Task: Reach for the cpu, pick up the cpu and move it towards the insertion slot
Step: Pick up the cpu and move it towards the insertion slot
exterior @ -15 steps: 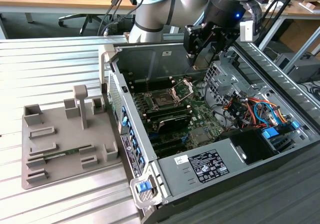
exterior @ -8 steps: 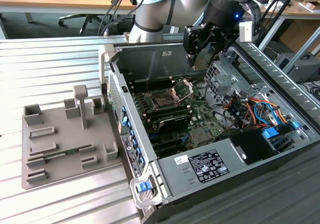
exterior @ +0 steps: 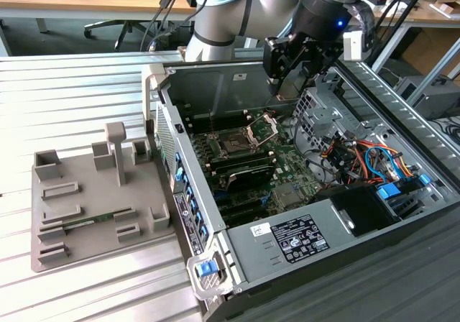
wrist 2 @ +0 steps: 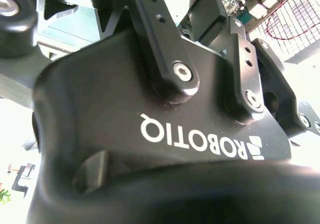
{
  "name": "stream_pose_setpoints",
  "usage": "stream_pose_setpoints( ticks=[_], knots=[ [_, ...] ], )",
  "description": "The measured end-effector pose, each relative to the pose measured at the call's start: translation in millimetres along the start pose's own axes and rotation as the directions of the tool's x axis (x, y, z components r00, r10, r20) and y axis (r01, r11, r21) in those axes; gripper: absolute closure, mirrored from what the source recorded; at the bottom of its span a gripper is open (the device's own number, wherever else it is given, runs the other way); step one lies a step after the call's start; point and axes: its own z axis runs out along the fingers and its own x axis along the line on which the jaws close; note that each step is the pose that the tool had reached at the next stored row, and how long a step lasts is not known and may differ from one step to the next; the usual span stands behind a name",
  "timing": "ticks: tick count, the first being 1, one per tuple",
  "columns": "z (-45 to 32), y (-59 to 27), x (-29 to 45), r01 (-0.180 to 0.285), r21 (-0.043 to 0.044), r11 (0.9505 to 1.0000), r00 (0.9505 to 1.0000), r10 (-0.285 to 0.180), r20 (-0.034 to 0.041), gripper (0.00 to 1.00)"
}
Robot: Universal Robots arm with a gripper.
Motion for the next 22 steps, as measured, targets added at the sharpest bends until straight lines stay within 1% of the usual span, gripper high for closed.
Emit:
stream_pose_setpoints(
  ticks=[7, 10, 15, 17, 22],
  knots=[
    [1.7, 1.6, 0.0, 0.0, 0.0, 1.0, 1.0, 0.0, 0.0, 0.45],
    [3.5, 1.7, 0.0, 0.0, 0.0, 1.0, 1.0, 0.0, 0.0, 0.45],
    [4.3, 1.9, 0.0, 0.0, -0.0001, 1.0, 1.0, 0.0, 0.0, 0.45],
    [5.9, 1.9, 0.0, 0.0, 0.0, 1.0, 1.0, 0.0, 0.0, 0.45],
    [6.9, 1.8, 0.0, 0.0, 0.0001, 1.0, 1.0, 0.0, 0.0, 0.45]
  ],
)
